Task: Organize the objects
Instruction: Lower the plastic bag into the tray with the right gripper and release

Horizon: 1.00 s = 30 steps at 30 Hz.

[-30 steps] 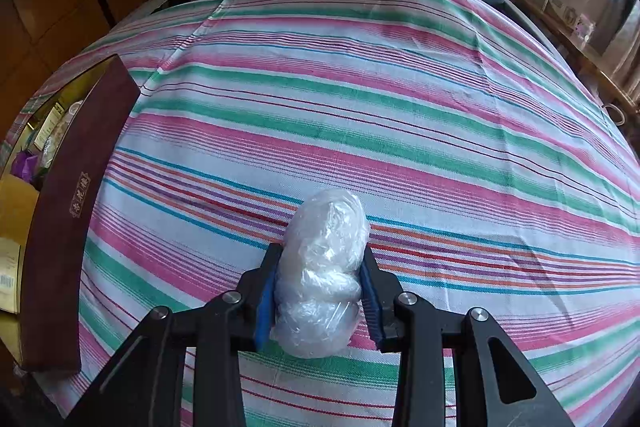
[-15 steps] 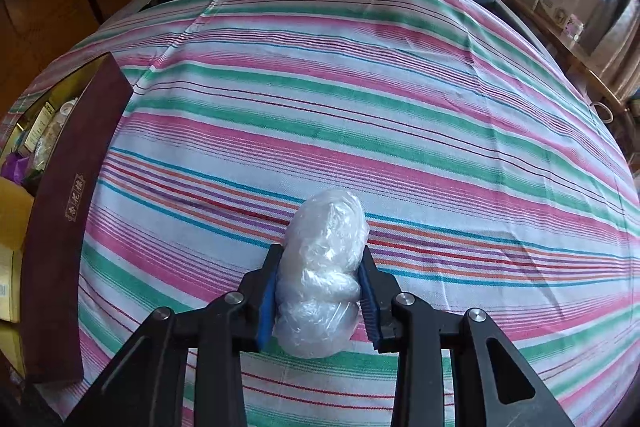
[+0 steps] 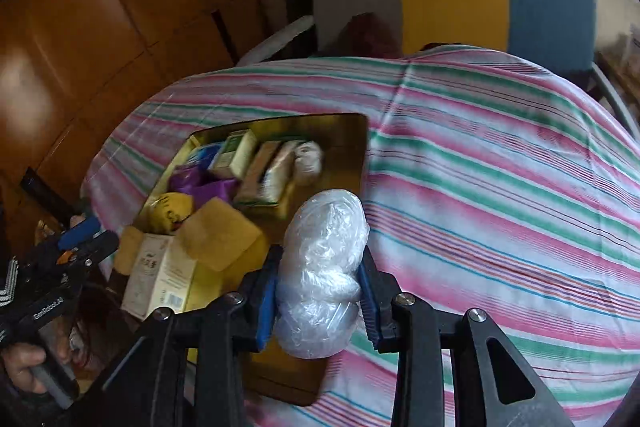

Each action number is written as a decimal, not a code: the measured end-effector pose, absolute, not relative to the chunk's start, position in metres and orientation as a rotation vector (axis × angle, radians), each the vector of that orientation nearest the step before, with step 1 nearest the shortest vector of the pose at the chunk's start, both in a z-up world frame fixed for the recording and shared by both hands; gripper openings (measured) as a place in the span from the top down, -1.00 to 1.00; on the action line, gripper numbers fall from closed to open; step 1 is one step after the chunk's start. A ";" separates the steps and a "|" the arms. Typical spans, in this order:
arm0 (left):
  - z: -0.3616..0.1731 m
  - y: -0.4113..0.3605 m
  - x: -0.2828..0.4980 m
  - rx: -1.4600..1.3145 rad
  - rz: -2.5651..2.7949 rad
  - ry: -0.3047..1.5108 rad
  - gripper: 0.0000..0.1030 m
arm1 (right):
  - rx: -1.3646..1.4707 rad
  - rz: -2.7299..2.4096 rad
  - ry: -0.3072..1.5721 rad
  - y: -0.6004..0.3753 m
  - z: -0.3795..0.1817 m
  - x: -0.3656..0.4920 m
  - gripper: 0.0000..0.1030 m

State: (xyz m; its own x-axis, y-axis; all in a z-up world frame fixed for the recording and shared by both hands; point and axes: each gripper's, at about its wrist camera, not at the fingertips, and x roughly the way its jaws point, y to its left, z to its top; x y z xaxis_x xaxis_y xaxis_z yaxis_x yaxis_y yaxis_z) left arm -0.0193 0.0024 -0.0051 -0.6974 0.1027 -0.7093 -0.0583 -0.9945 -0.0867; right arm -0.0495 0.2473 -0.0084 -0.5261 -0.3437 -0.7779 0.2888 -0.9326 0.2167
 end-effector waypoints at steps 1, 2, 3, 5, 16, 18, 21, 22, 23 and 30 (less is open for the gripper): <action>-0.006 0.001 -0.019 -1.185 2.817 -0.091 -0.31 | 1.286 -2.429 -0.073 0.233 -0.013 -0.049 0.31; -0.007 -0.001 -0.019 -1.190 2.819 -0.093 -0.31 | 1.295 -2.401 -0.062 0.221 -0.018 -0.048 0.30; -0.008 -0.003 -0.019 -1.194 2.822 -0.097 -0.31 | 1.305 -2.376 -0.048 0.210 -0.023 -0.048 0.30; -0.009 -0.009 -0.019 -1.202 2.832 -0.110 -0.31 | 1.333 -2.329 -0.029 0.189 -0.035 -0.049 0.30; -0.013 -0.034 -0.014 -1.191 2.945 -0.132 -0.31 | 1.471 -2.200 0.002 0.132 -0.095 -0.056 0.22; -0.011 -0.034 -0.013 -1.175 2.956 -0.125 -0.31 | 1.451 -2.209 0.013 0.128 -0.096 -0.053 0.20; -0.006 -0.032 -0.011 -1.151 2.976 -0.109 -0.31 | 1.455 -2.197 -0.001 0.127 -0.096 -0.051 0.14; -0.005 -0.032 -0.010 -1.143 2.980 -0.104 -0.31 | 1.453 -2.201 -0.005 0.127 -0.095 -0.049 0.08; -0.003 -0.031 -0.009 -1.138 2.983 -0.100 -0.31 | 1.449 -2.206 -0.015 0.128 -0.093 -0.048 -0.08; 0.014 -0.022 0.000 -1.065 3.022 -0.078 -0.32 | 1.354 -2.301 -0.096 0.146 -0.063 -0.034 -0.43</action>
